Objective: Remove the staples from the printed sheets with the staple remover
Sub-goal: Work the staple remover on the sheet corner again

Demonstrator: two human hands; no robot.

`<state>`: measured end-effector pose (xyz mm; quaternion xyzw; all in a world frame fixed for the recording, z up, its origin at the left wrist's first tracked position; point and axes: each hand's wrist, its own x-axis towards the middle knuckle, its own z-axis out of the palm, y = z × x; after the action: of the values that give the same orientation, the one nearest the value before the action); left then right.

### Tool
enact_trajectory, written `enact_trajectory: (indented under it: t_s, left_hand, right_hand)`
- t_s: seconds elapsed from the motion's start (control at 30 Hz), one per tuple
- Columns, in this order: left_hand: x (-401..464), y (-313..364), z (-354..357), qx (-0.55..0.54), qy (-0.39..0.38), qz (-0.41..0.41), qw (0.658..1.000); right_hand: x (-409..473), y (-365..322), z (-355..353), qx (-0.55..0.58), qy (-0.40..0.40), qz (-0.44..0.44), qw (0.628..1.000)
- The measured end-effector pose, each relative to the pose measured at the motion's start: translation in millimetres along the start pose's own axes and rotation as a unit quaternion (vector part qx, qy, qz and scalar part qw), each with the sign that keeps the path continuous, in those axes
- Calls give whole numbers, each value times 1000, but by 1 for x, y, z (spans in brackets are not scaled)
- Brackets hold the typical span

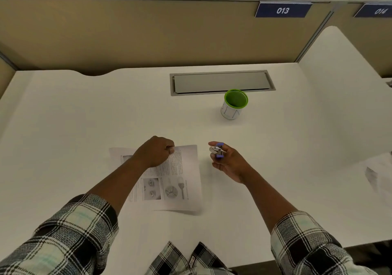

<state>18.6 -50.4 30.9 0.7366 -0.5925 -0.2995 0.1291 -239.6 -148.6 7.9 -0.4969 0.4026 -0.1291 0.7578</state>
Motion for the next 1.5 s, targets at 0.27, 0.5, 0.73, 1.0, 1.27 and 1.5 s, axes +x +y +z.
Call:
enact_trajectory:
  t_s: [0.27,0.5,0.73,1.0,1.27,1.5]
  left_hand:
    - [-6,1,-4,9,-6,3,1000]
    - [-8,1,-4,1,-6,-6,1000]
    - [-9,2,-4,16,-9,-6,1000]
    - [-10,5,-2,31,0,-1,1000]
    - [-11,9,1,31,5,-5,999]
    - [-9,11,2,33,18,2,999]
  right_hand:
    - [-5,0,0,-215,67,2,974]
    - [-9,-7,4,-228,18,23,973]
    - [-7,-7,9,-398,11,-70,915]
    - [-4,-15,22,-408,49,-88,908]
    - [-2,-27,34,-439,35,-104,891]
    - [1,-31,42,-465,26,-92,880]
